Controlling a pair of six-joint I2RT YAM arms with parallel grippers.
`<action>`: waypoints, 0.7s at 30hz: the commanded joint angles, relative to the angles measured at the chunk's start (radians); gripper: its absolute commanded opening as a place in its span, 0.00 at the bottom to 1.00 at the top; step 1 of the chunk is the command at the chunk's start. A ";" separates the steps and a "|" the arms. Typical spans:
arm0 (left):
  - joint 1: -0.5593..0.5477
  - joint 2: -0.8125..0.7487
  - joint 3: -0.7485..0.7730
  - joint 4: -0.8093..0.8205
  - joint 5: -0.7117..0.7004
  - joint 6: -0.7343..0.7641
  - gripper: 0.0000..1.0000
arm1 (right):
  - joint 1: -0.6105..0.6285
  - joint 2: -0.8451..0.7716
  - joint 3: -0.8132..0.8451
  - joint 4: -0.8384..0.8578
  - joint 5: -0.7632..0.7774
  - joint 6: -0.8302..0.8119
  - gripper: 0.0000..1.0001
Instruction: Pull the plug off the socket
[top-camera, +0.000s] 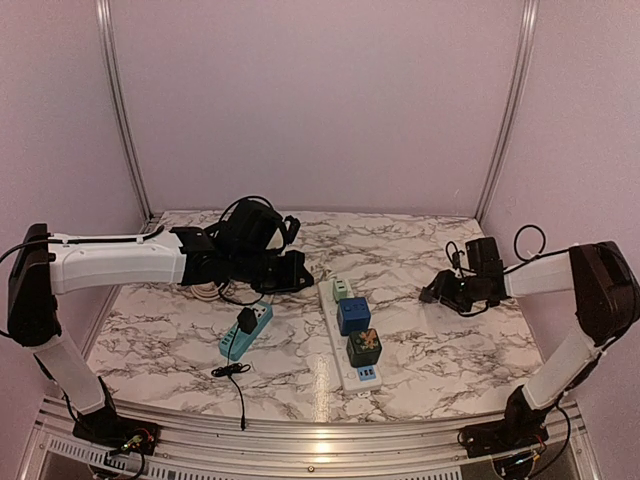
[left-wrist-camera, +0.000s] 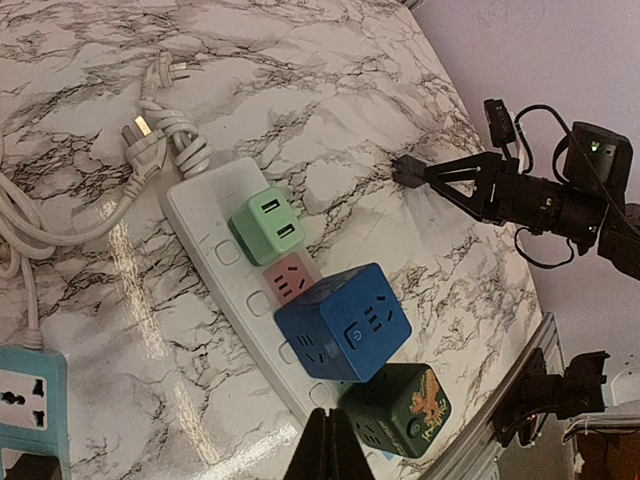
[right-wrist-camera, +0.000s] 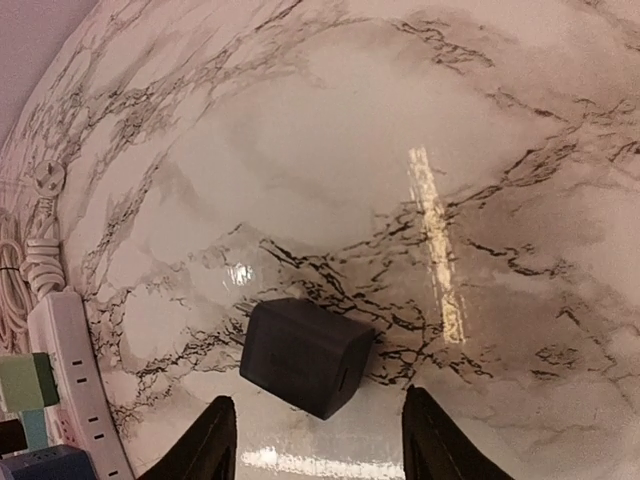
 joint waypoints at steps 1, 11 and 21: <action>0.006 0.002 -0.014 0.010 -0.007 -0.003 0.00 | -0.009 -0.072 0.007 -0.085 0.061 -0.038 0.55; 0.006 0.019 -0.018 0.021 -0.001 -0.006 0.00 | 0.145 -0.191 0.064 -0.253 0.193 -0.074 0.63; 0.006 0.044 -0.023 0.059 0.023 -0.017 0.00 | 0.405 -0.212 0.187 -0.438 0.320 0.008 0.66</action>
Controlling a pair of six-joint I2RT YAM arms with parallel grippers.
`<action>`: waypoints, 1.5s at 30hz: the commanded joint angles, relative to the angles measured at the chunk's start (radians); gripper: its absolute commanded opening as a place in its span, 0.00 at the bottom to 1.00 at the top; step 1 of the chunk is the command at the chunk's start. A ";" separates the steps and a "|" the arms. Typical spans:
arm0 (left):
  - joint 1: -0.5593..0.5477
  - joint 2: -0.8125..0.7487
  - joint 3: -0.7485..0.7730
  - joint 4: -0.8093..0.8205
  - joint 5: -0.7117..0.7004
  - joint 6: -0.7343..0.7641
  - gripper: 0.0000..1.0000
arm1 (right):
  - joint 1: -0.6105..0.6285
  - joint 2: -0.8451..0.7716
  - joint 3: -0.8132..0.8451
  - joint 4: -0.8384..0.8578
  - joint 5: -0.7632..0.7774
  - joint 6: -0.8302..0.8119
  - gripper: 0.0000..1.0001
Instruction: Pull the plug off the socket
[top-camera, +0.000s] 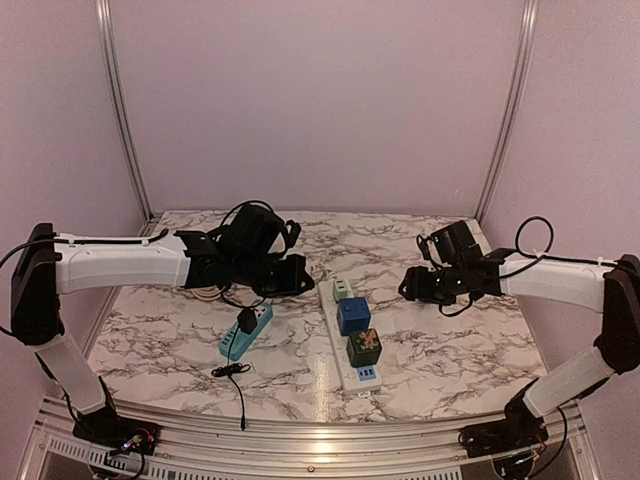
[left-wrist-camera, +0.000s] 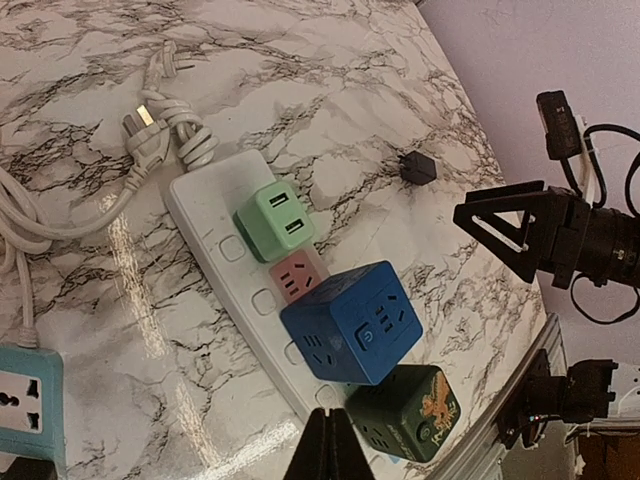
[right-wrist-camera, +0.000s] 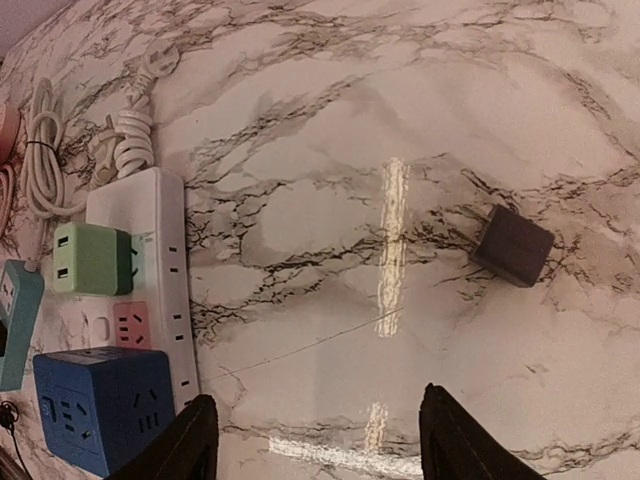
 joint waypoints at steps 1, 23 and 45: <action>0.005 0.034 -0.006 0.047 0.028 -0.010 0.00 | 0.104 -0.026 0.067 -0.119 0.083 0.065 0.67; -0.034 0.276 0.155 0.206 0.192 -0.060 0.00 | 0.533 0.013 0.174 -0.314 0.244 0.287 0.81; -0.086 0.377 0.166 0.114 0.162 -0.057 0.00 | 0.670 0.150 0.218 -0.375 0.366 0.333 0.82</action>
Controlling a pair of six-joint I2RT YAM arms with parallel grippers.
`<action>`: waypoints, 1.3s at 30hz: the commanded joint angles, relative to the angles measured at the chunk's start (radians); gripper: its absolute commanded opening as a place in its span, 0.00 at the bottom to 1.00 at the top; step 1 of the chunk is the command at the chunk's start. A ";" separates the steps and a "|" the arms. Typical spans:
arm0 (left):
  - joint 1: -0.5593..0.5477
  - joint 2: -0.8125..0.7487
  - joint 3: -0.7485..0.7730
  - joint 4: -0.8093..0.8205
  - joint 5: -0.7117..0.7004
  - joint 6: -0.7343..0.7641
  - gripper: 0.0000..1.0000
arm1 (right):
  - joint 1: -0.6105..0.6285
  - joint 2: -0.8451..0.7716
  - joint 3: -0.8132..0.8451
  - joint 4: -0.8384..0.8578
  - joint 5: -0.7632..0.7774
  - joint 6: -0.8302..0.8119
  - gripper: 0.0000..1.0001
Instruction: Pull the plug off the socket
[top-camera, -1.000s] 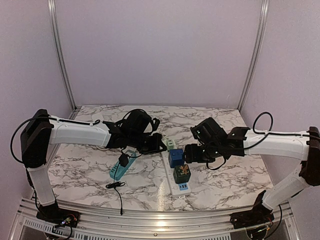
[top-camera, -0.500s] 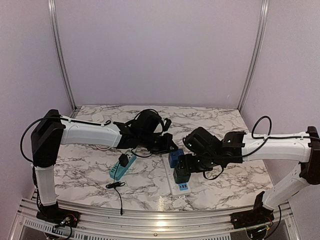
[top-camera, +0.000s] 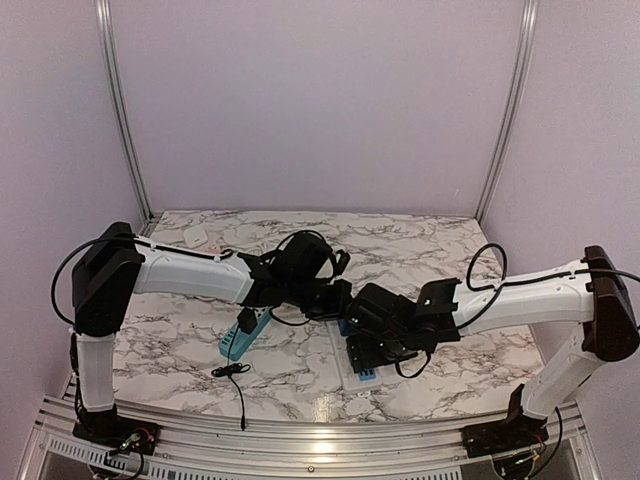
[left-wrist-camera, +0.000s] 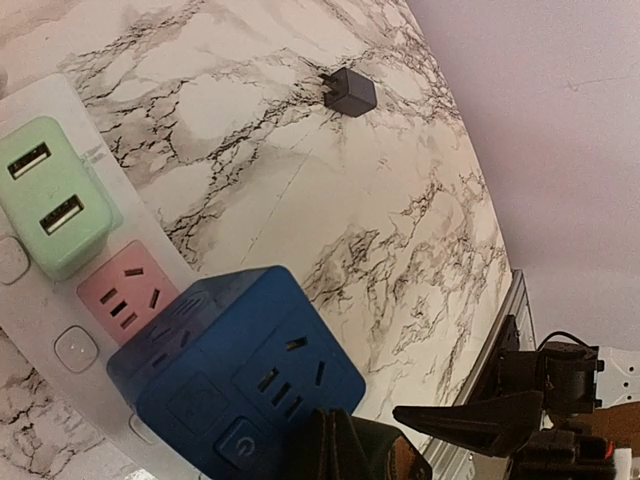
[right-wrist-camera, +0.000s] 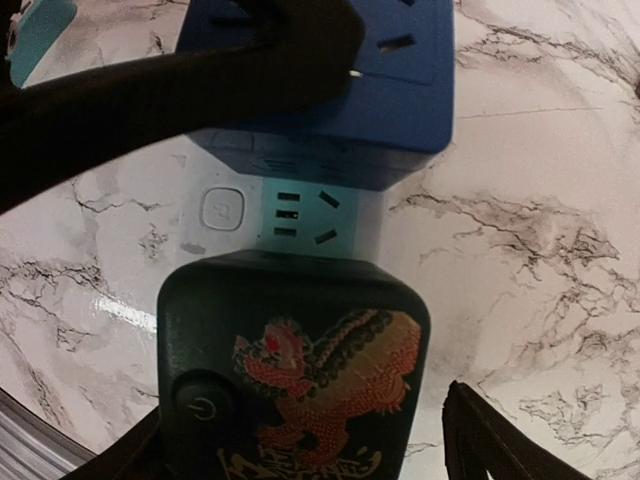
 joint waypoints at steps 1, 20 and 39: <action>-0.005 0.036 -0.003 -0.089 -0.034 0.008 0.00 | 0.015 0.016 0.075 -0.043 0.084 0.032 0.80; 0.001 0.042 -0.057 -0.119 -0.064 0.004 0.00 | 0.051 0.090 0.145 -0.074 0.101 0.030 0.59; 0.015 0.065 -0.094 -0.151 -0.073 0.008 0.00 | 0.050 0.020 0.157 -0.084 0.167 0.049 0.27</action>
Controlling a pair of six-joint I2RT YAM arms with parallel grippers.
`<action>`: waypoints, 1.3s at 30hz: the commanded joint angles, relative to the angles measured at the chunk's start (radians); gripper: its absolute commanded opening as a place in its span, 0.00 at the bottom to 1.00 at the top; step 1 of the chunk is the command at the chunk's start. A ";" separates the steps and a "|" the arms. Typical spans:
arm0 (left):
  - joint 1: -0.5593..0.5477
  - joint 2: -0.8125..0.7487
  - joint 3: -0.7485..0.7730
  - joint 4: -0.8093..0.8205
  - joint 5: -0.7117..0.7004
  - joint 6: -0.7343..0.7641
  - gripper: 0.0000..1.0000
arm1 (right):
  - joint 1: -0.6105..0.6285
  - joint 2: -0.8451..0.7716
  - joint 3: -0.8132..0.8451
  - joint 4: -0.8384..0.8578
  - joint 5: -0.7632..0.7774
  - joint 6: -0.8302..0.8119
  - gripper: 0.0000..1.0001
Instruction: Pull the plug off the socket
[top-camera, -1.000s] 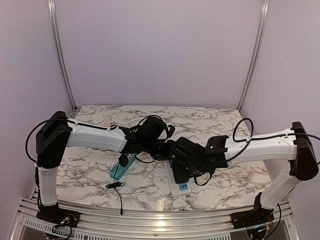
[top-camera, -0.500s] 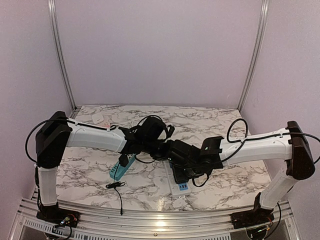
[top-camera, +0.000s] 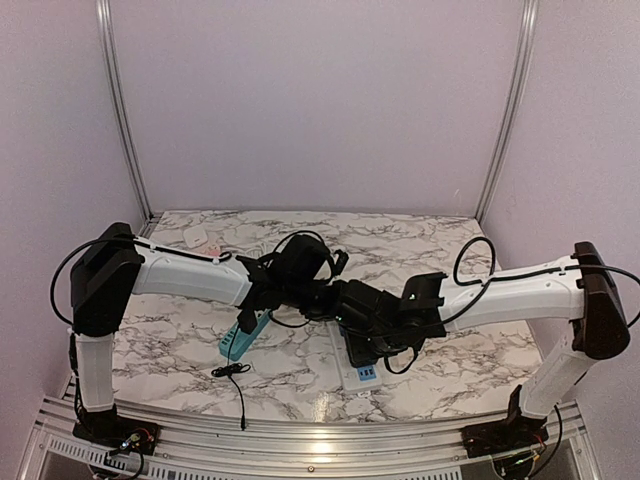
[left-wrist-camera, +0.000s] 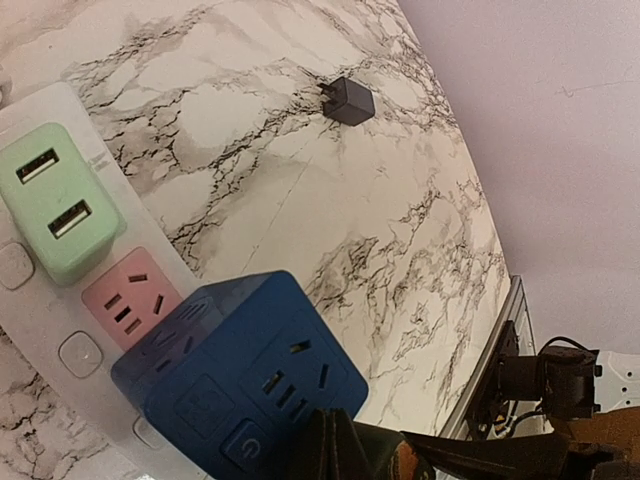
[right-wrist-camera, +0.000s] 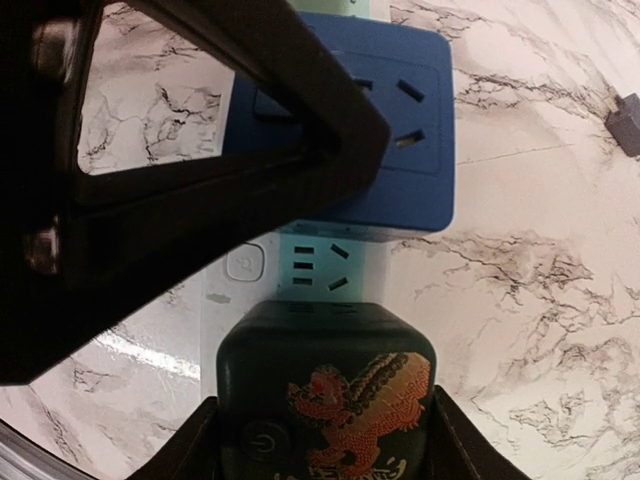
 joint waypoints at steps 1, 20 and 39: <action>0.008 0.076 -0.057 -0.192 -0.055 0.011 0.00 | 0.017 -0.065 0.034 -0.015 0.066 0.022 0.26; 0.008 0.121 -0.039 -0.234 -0.062 0.020 0.00 | 0.015 -0.159 0.038 -0.060 0.110 0.057 0.24; 0.008 0.096 0.112 -0.333 -0.071 0.064 0.00 | -0.345 -0.484 -0.167 0.026 -0.050 -0.054 0.24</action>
